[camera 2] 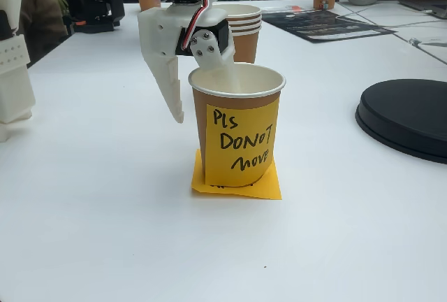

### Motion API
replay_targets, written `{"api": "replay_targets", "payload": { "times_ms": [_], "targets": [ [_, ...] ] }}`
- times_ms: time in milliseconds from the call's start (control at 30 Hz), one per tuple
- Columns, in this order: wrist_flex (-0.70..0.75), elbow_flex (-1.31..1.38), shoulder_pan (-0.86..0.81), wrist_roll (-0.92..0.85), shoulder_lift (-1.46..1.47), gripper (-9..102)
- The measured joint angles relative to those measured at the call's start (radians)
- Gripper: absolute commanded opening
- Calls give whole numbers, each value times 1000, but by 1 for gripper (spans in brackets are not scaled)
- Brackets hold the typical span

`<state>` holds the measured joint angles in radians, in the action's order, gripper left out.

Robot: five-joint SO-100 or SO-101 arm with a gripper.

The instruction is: Pickup cup and make a pile of cup.

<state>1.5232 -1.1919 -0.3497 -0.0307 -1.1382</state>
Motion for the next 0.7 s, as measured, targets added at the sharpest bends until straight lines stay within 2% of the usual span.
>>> {"api": "replay_targets", "payload": {
  "times_ms": [367, 700],
  "targets": [
    [0, 0, 0, 0, 0, 25],
    [0, 0, 0, 0, 0, 2]
  ]
}}
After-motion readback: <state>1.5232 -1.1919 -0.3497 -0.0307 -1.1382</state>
